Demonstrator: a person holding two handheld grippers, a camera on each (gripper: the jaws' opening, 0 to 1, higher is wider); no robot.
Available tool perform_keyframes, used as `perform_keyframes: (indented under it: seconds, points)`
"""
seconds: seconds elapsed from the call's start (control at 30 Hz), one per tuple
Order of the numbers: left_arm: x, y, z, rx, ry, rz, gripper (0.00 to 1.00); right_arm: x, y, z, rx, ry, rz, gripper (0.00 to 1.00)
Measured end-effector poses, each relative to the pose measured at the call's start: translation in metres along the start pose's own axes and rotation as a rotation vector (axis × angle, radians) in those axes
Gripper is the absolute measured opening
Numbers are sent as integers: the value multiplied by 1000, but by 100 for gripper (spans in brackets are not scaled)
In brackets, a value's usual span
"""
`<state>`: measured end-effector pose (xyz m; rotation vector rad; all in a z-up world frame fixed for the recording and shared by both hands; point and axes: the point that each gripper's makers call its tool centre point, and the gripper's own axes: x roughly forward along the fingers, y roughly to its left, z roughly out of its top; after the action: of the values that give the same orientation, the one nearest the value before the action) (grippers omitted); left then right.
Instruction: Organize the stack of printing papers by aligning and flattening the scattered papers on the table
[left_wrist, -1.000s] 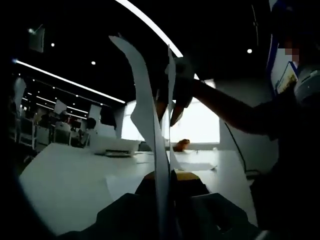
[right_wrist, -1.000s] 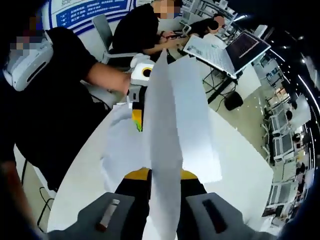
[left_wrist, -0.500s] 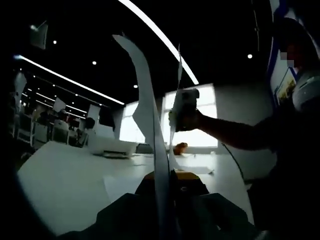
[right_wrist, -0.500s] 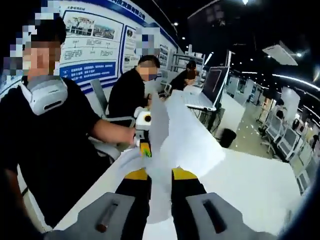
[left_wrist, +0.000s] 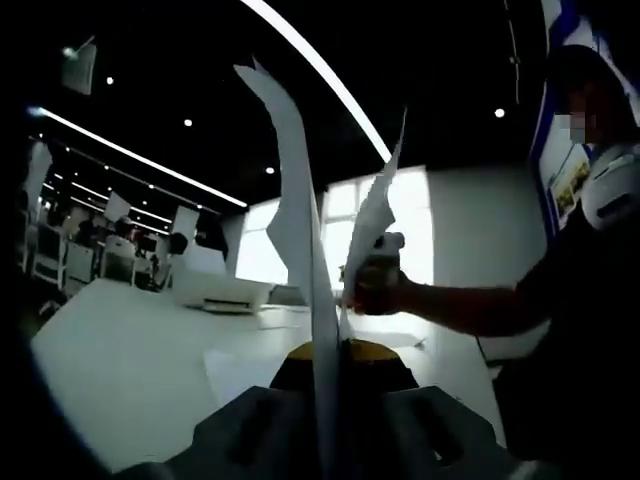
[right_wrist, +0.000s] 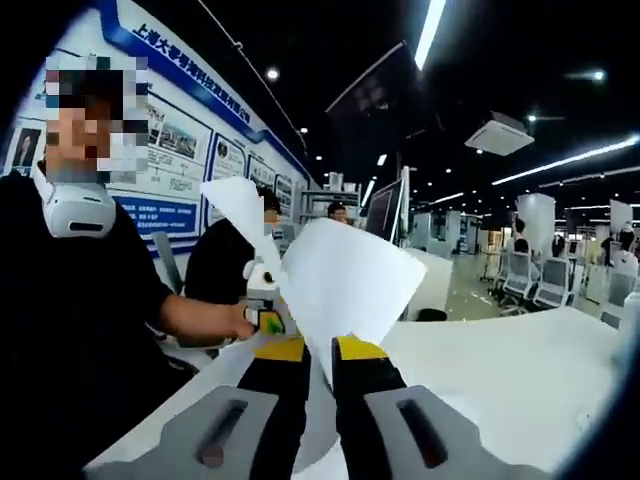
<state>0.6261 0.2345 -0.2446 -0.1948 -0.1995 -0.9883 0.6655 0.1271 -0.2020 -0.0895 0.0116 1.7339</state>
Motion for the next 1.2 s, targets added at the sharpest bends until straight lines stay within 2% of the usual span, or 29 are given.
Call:
perform_keyframes:
  seconds: [0.13, 0.2, 0.3, 0.4, 0.47, 0.53, 0.67, 0.83, 1.1, 1.2]
  points:
    - [-1, -2, 2, -9, -12, -10, 5, 6, 3, -9, 31, -6, 4, 5]
    - [-1, -2, 3, -11, -16, -9, 5, 8, 7, -13, 44, -5, -3, 0]
    - [-2, -2, 3, -21, -21, -12, 5, 9, 13, -10, 131, -53, -15, 0]
    - [-3, -1, 4, -42, -28, -13, 6, 10, 22, -7, 144, -73, -30, 0]
    - [-2, 1, 4, -62, -29, -9, 7, 12, 21, -8, 165, -66, -83, 0]
    - [-2, 4, 3, -84, -28, -4, 8, 13, 25, -7, 177, -76, -96, 0]
    - [-3, 5, 4, -102, -36, 1, 10, 13, 18, -7, 227, -100, -175, 0]
    - [-3, 7, 4, -100, -35, 14, 14, 20, 16, -11, 309, -161, -254, 0]
    - [-4, 7, 7, -109, -50, 15, 21, 24, 19, -17, 327, -139, -309, 0]
    - [-3, 7, 6, -123, -47, 16, 23, 17, 9, -13, 333, -147, -317, 0]
